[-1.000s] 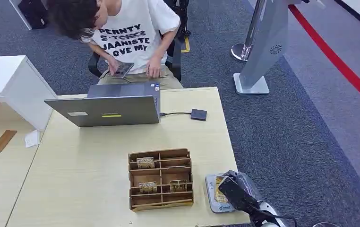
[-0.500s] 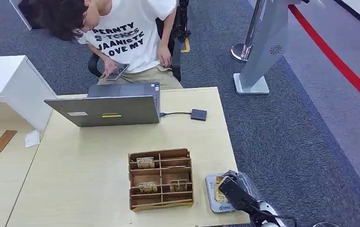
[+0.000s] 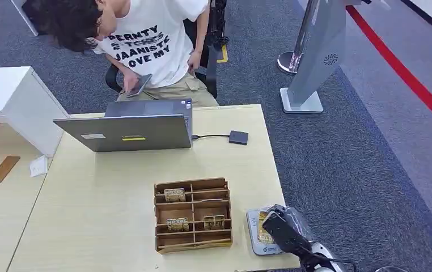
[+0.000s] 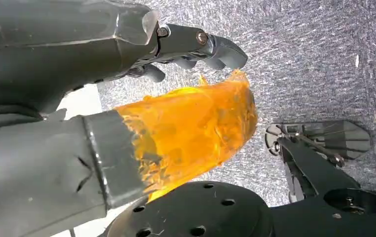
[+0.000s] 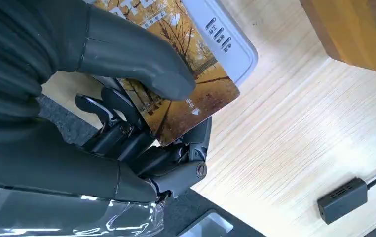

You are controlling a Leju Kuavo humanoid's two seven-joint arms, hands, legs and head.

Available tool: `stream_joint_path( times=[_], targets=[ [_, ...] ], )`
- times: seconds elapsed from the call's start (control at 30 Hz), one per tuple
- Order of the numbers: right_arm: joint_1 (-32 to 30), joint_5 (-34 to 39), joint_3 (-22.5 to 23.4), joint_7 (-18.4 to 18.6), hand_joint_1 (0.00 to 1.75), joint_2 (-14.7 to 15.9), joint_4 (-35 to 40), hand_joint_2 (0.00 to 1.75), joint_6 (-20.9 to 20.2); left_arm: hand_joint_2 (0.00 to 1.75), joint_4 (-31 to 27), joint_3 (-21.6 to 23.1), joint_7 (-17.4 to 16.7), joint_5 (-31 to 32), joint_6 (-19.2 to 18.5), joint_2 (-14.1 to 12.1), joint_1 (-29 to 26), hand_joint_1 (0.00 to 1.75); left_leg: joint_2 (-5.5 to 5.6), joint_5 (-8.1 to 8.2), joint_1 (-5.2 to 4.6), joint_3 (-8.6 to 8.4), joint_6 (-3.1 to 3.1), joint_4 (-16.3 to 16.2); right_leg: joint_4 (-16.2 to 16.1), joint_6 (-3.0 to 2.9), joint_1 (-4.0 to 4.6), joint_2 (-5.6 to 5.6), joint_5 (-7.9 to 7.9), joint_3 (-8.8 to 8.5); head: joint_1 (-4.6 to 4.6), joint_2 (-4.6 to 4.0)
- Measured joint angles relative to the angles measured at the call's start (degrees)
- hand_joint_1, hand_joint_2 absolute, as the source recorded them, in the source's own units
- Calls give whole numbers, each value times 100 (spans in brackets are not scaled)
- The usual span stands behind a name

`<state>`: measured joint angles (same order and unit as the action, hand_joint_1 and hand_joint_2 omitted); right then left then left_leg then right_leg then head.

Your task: Pass the card to the sensor for recognition and then transmit it.

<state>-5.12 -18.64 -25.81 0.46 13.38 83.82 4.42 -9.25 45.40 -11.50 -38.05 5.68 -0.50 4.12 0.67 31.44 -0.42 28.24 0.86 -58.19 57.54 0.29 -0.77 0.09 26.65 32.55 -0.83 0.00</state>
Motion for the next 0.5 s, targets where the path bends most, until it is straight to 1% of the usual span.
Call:
stream_joint_path(
  times=[0.5],
  targets=[
    [-6, 0, -2, 0, 175, 0, 2, 175, 7, 0, 0, 31, 2, -24, 24, 0, 0, 0, 0, 0, 0, 0, 0, 0, 0, 0, 0, 0, 0, 0, 0, 0]
  ],
)
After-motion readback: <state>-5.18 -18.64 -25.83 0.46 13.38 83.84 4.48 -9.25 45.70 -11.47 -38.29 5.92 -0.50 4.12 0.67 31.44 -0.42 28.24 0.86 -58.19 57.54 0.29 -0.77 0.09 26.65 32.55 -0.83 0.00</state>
